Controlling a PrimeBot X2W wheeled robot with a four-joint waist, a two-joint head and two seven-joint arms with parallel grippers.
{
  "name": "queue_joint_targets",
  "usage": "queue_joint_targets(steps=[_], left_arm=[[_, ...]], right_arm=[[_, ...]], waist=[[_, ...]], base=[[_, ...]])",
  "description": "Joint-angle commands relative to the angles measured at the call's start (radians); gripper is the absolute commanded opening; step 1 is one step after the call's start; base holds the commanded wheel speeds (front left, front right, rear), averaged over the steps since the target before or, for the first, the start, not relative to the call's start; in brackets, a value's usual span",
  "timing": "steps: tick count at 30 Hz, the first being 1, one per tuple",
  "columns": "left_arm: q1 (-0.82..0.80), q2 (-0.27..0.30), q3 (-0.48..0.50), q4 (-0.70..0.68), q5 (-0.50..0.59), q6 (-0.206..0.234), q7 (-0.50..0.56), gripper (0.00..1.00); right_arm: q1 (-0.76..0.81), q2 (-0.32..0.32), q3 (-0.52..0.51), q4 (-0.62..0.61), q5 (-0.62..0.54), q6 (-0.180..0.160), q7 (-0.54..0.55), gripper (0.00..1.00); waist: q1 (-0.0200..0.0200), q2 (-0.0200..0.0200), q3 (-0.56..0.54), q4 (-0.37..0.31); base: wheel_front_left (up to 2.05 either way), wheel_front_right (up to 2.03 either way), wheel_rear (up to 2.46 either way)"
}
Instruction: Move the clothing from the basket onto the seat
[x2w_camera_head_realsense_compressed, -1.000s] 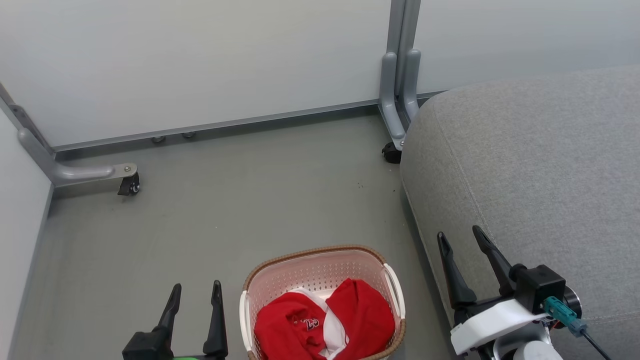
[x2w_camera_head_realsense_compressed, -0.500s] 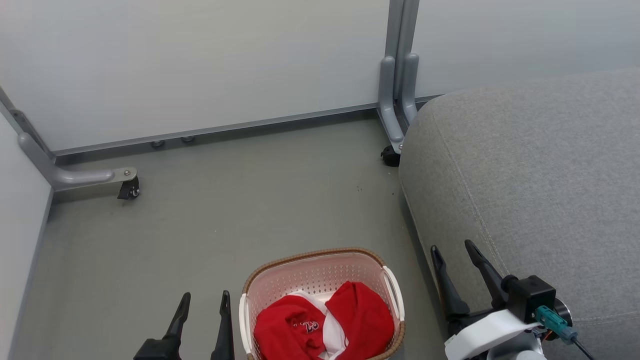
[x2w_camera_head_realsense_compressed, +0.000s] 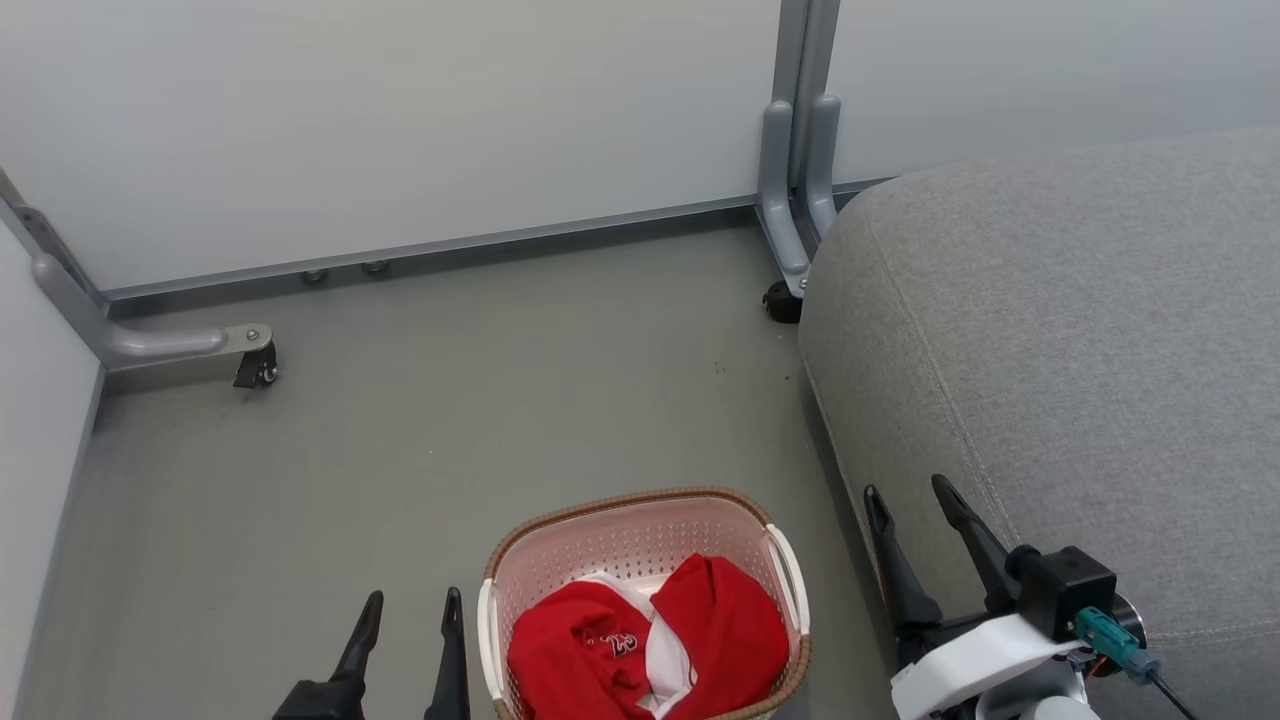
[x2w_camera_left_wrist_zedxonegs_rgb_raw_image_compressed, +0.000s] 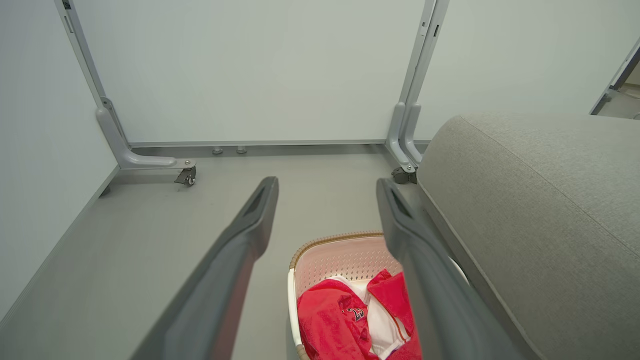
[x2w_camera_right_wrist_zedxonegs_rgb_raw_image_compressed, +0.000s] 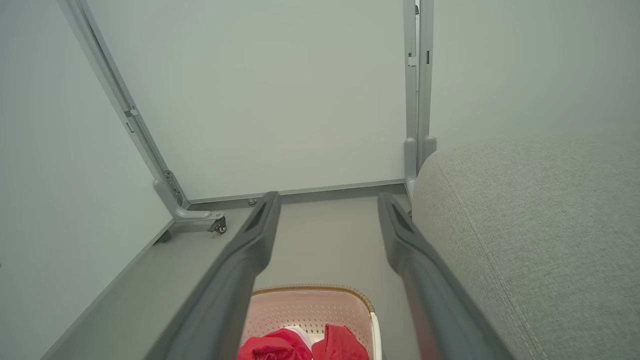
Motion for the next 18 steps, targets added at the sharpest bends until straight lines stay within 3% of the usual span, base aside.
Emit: queue_joint_targets(steps=[1,10,15,18], left_arm=[[-0.007,0.001,-0.004,0.006,0.014,0.006,0.0,1.0],[-0.073,0.002,-0.044,0.108,0.054,0.009,0.0,1.0],[-0.17,0.002,-0.049,0.183,0.112,0.016,0.0,1.0],[-0.282,0.008,-0.074,0.327,0.164,-0.017,0.0,1.0]], right_arm=[[-0.012,-0.002,-0.009,-0.003,-0.007,0.0,-0.003,1.0],[-0.054,-0.004,-0.064,-0.021,-0.046,0.0,-0.003,1.0],[-0.105,-0.004,-0.075,-0.07,-0.042,0.0,-0.003,1.0],[-0.149,-0.004,-0.085,-0.111,-0.044,0.0,-0.003,1.0]], waist=[[0.0,0.0,0.006,-0.003],[0.0,0.0,0.101,-0.058],[0.0,0.0,0.244,-0.098],[0.0,0.0,0.372,-0.113]], base=[[0.0,0.0,0.0],[0.0,0.0,0.0],[0.0,0.0,0.0],[0.0,0.0,0.0]])
